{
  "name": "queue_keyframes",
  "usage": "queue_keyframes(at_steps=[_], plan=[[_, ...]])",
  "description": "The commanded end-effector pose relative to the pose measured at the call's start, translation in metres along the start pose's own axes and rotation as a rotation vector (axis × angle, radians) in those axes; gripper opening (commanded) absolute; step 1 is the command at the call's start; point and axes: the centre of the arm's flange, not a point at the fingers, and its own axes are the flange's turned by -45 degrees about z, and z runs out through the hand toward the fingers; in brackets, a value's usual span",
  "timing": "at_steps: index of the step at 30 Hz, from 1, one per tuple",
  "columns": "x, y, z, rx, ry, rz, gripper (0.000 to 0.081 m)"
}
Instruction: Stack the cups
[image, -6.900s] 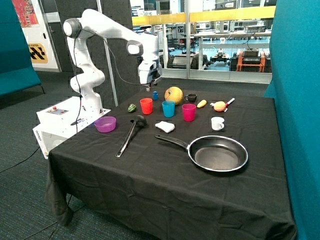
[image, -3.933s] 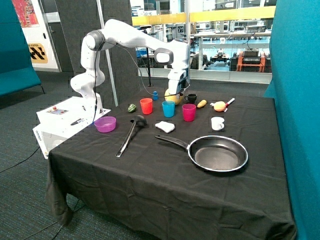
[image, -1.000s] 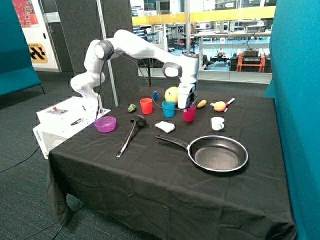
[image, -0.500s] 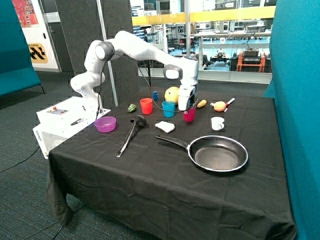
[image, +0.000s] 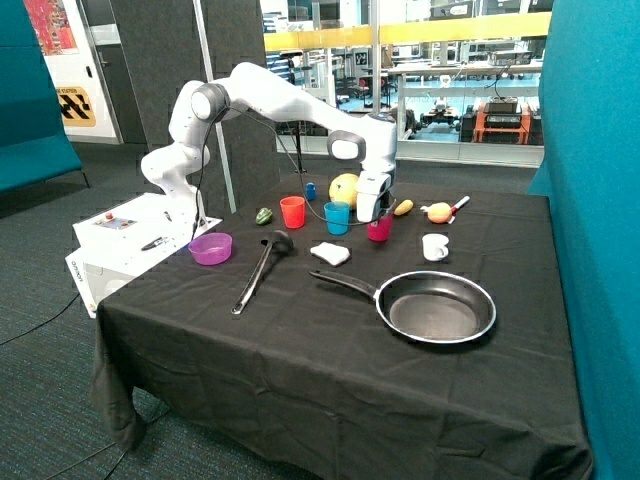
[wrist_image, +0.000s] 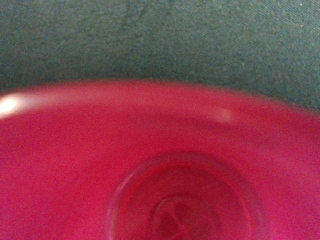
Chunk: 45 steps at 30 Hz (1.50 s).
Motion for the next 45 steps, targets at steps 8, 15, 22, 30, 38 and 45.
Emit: queue_keyframes(at_steps=[8, 15, 22, 30, 38, 45], plan=[[0.0, 0.003, -0.002, -0.0009, 0.0006, 0.002, 0.0], [-0.001, 0.007, -0.012, -0.0009, 0.0006, 0.01, 0.0], [-0.006, 0.008, -0.024, -0.001, 0.0006, -0.01, 0.0], [-0.024, -0.001, -0.05, -0.001, 0.0006, -0.035, 0.0], [-0.037, -0.004, -0.075, -0.001, 0.0006, -0.072, 0.0], [-0.046, 0.001, -0.092, -0.001, 0.0006, -0.088, 0.0]])
